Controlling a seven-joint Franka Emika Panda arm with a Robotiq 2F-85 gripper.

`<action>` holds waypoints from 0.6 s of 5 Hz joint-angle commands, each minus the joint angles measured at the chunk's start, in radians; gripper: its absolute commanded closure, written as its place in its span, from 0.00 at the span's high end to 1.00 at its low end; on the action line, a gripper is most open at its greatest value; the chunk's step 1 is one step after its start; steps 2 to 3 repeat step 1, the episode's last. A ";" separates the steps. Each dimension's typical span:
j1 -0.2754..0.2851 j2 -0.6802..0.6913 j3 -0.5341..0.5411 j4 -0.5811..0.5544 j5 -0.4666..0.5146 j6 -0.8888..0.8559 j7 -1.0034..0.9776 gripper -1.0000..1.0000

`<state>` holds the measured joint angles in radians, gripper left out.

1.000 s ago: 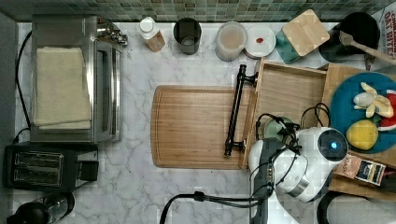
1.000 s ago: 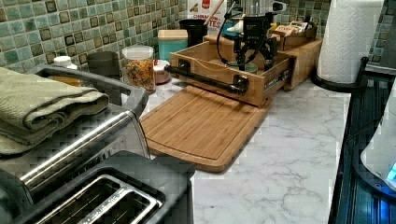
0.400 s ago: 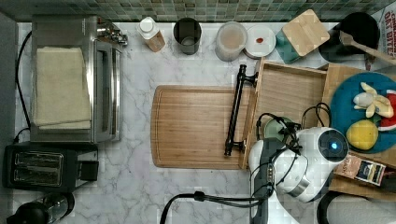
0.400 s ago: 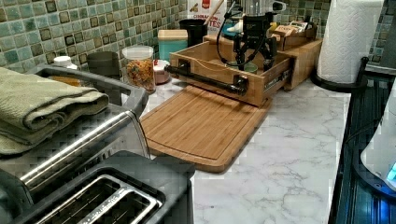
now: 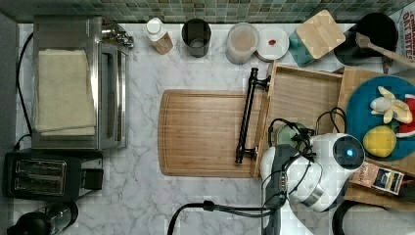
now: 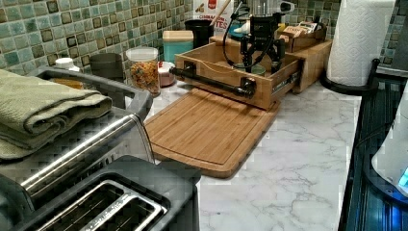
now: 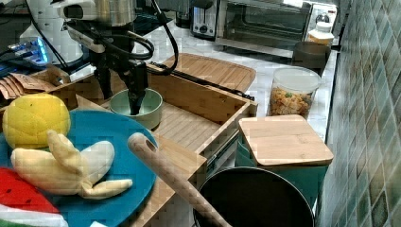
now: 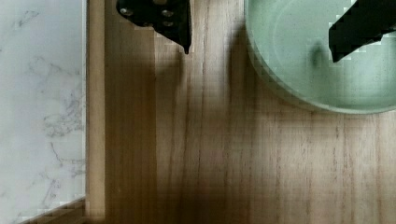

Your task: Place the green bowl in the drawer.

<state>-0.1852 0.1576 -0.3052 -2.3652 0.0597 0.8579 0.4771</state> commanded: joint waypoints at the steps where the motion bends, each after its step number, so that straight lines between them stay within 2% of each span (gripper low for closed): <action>1: -0.011 -0.025 -0.011 0.040 -0.010 -0.001 -0.023 1.00; 3: -0.011 -0.025 -0.011 0.040 -0.010 -0.001 -0.023 1.00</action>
